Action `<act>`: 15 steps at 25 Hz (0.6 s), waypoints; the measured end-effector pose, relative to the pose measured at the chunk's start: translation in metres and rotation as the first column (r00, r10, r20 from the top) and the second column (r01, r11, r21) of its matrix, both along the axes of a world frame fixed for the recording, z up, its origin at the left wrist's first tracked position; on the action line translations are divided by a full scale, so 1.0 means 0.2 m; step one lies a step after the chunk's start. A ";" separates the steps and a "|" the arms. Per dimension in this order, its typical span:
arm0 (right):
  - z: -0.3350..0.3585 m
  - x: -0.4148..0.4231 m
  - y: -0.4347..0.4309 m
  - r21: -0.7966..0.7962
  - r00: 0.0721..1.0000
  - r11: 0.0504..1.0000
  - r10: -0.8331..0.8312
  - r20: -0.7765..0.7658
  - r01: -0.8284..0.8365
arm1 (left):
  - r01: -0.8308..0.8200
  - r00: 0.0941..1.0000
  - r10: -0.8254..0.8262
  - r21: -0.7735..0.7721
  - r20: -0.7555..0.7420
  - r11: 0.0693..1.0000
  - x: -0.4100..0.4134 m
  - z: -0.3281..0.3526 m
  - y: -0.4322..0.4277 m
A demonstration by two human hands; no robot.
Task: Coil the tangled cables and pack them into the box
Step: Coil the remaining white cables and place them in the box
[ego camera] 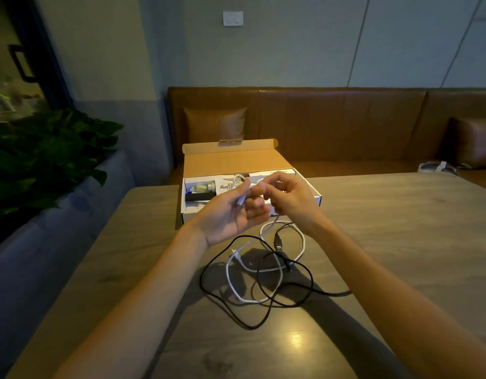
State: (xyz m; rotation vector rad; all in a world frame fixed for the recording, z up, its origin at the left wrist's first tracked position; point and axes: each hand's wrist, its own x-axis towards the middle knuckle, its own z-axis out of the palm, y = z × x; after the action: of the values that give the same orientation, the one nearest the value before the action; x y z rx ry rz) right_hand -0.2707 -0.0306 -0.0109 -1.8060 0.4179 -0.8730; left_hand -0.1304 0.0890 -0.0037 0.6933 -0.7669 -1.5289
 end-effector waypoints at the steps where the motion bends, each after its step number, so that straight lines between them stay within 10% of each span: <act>1: 0.00 0.00 0.00 0.006 1.000 1.000 0.001 0.017 -0.001 | -0.051 0.999 0.051 0.035 -0.011 0.998 0.00 0.01 -0.01; 4: -0.01 0.00 0.02 0.115 0.999 0.992 0.049 -0.025 -0.045 | -0.140 0.989 0.139 0.009 0.050 0.990 -0.01 0.02 0.00; 8: -0.09 0.05 0.12 0.401 0.956 0.894 0.267 -0.119 -0.200 | -0.394 0.901 0.361 -0.105 -0.240 0.913 0.01 0.00 -0.05; 10: -0.09 0.08 0.16 0.453 0.919 0.865 0.336 -0.207 -0.214 | -0.542 0.839 0.538 -0.179 -0.076 0.821 0.02 -0.03 -0.09; 13: -0.01 0.10 0.17 0.064 0.842 0.984 0.174 -0.511 -0.165 | -0.565 0.339 0.697 -0.455 0.632 0.688 0.09 -0.10 -0.09; 15: 0.05 0.09 0.13 -0.222 0.826 0.959 0.021 -0.563 -0.176 | -0.357 0.025 0.570 -0.525 0.821 0.772 0.15 -0.13 -0.07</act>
State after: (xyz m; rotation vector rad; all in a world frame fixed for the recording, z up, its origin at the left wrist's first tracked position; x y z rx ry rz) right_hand -0.2529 -0.0051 -0.0001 -2.3121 0.5876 -0.3150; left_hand -0.1014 0.0753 -0.0289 1.6615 -1.3930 -0.1451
